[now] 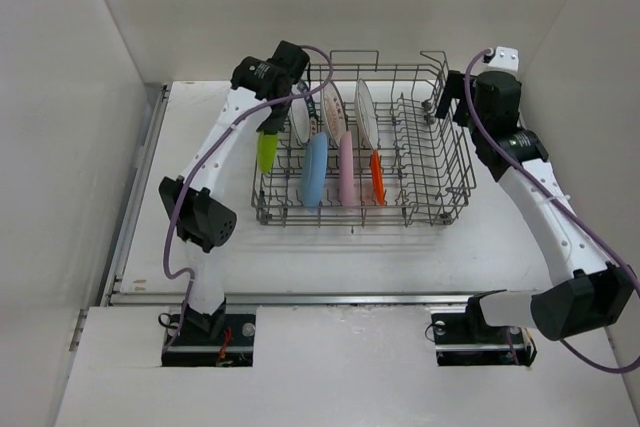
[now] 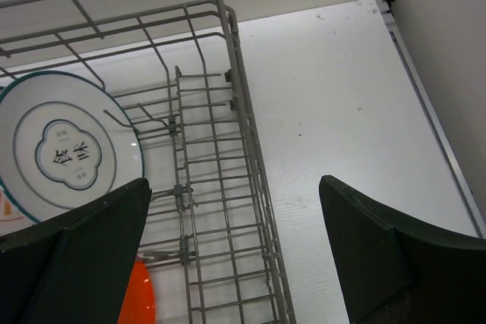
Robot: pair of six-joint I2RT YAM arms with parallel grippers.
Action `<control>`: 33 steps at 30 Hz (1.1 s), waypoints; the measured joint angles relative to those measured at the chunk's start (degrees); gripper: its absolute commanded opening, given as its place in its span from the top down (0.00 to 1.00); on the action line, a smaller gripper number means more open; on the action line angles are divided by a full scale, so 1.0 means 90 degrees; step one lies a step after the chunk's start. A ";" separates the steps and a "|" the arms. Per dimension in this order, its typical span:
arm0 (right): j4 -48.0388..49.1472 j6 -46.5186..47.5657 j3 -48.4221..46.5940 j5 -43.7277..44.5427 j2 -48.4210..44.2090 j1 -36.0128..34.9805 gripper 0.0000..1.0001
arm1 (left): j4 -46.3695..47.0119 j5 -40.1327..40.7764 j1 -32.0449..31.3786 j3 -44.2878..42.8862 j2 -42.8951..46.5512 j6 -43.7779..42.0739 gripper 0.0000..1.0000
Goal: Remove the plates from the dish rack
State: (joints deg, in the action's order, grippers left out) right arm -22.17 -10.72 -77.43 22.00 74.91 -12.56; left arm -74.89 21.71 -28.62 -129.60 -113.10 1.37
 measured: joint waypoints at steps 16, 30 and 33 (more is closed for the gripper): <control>-0.0085 0.0692 -0.0097 -0.1328 -0.0129 -0.0962 0.07 | 0.0262 -0.0318 0.0889 -0.0325 0.0546 0.0000 1.00; -0.0233 0.0658 0.0272 -0.3478 0.0610 -0.1372 0.40 | 0.1324 -0.2914 0.4311 0.2103 0.1722 0.0163 1.00; -0.0270 0.0585 0.0520 -0.3672 0.0680 -0.1409 0.40 | 0.1654 -0.3524 0.4697 0.2914 0.1307 0.0015 1.00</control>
State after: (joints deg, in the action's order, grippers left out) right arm -24.60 -5.45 -72.75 -11.05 81.03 -25.23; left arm -60.01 -10.00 13.65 -103.37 -101.34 1.50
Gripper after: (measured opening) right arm 0.605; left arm 0.097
